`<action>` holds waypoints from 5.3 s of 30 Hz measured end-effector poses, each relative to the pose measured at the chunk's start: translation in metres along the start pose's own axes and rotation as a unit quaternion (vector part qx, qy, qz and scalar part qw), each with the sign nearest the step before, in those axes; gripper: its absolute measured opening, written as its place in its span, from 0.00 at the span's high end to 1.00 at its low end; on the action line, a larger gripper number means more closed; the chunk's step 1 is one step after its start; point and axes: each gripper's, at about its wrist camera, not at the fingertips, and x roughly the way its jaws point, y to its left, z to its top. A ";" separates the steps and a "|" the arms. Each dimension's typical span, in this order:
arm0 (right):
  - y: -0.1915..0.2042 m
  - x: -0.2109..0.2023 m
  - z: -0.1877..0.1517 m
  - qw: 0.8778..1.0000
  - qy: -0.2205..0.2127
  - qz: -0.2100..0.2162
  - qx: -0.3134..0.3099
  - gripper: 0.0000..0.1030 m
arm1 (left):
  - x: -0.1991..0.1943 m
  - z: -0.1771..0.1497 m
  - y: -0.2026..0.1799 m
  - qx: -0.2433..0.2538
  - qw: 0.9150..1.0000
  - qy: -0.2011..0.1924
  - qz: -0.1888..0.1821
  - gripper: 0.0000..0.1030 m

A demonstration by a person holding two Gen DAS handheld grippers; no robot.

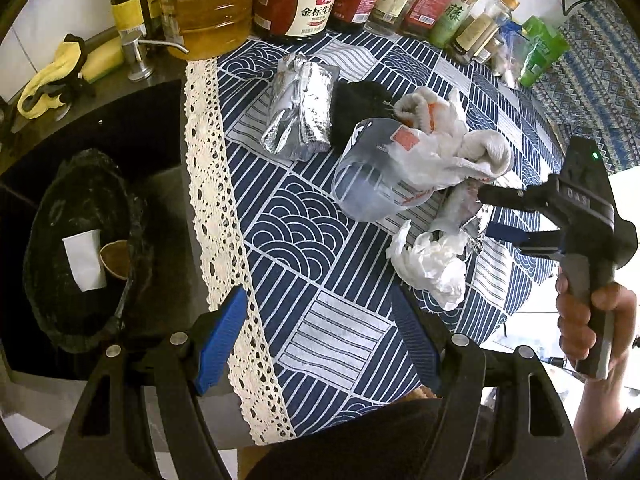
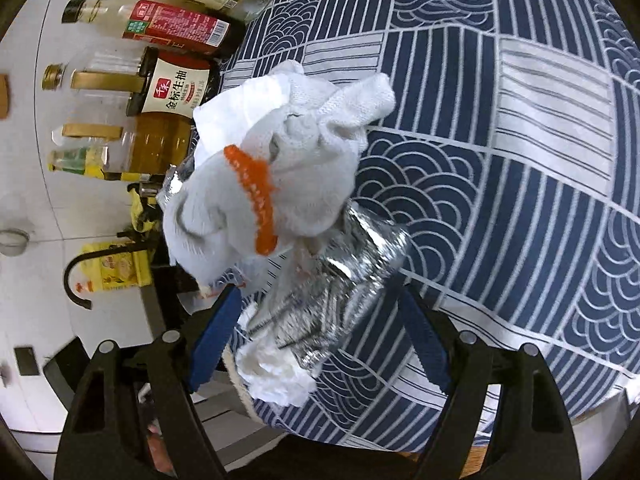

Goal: Collect trash
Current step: 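Return the right tool to the table and grasp the crumpled foil, then grasp the crumpled white tissue with the left tool while the right holds the foil, then carry the tissue and foil over the trash bag in the sink, then open both tools to drop the tissue and foil into the bag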

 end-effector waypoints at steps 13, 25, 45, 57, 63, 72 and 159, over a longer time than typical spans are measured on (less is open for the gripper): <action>-0.009 0.014 0.012 0.999 0.027 0.004 0.031 0.42 | 0.000 0.000 -0.002 -0.019 1.000 -0.004 0.000 0.30; -0.005 -0.020 0.016 0.999 -0.002 -0.026 -0.028 0.43 | 0.021 0.007 -0.035 0.011 1.000 0.013 -0.021 0.30; -0.044 -0.091 0.017 0.997 -0.036 -0.038 -0.063 0.43 | 0.095 0.023 -0.098 0.028 0.998 0.060 -0.019 0.37; -0.032 -0.090 0.022 0.995 -0.026 -0.032 -0.089 0.43 | 0.091 0.022 -0.091 0.021 0.999 0.040 -0.015 0.66; -0.016 -0.082 0.021 0.994 -0.022 -0.034 -0.102 0.43 | 0.076 0.013 -0.077 0.011 0.999 0.034 -0.029 0.67; 0.027 -0.061 0.010 0.988 -0.007 -0.044 -0.145 0.43 | 0.045 0.002 -0.050 0.000 0.999 0.006 -0.034 0.67; 0.364 0.279 -0.099 0.892 0.134 -0.164 -0.400 0.20 | -0.048 -0.053 0.337 -0.233 0.971 -0.060 -0.003 0.39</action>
